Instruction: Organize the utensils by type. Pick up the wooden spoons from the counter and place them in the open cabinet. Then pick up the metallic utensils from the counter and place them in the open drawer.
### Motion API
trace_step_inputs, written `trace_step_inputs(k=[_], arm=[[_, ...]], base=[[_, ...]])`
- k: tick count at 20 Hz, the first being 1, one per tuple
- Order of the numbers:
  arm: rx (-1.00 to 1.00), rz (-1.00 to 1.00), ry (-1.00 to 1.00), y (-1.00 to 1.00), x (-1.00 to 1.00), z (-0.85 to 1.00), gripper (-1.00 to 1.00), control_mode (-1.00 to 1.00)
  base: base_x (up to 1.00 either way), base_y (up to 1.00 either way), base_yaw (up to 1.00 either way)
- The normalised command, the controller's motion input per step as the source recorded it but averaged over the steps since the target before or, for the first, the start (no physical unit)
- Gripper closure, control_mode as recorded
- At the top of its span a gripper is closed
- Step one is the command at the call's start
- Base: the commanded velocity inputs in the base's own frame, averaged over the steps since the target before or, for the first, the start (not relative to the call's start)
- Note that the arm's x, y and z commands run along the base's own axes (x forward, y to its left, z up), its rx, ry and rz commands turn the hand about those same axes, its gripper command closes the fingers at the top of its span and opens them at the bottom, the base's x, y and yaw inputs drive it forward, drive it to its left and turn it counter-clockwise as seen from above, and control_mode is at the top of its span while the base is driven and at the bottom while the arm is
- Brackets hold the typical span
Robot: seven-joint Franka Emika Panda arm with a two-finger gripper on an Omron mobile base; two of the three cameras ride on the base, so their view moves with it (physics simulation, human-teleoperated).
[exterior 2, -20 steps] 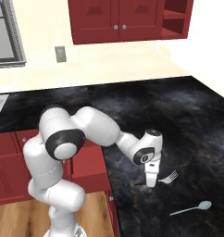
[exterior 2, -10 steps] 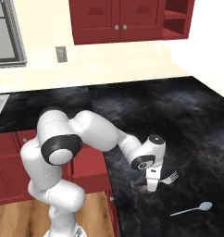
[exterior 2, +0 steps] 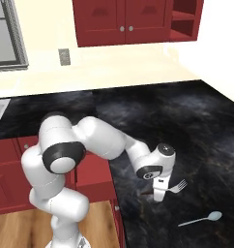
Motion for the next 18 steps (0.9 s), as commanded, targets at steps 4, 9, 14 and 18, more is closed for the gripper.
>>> trace_step_inputs(k=[4, 9, 14, 18], arm=[[0.0, 0.0, 0.03, 0.0, -0.19, -0.33, -1.0, -1.0], [0.0, 0.0, 0.01, -0.02, -0.46, -0.32, -1.0, -1.0], [-0.01, -0.01, 0.0, 0.01, -0.36, -0.43, -1.0, -1.0], [-0.01, 0.0, 0.01, 0.05, -0.21, -0.47, -1.0, -1.0]], base=[[0.0, 0.0, 0.0], [0.0, 0.0, 0.0], [0.0, 0.0, 0.0], [0.0, 0.0, 0.0]])
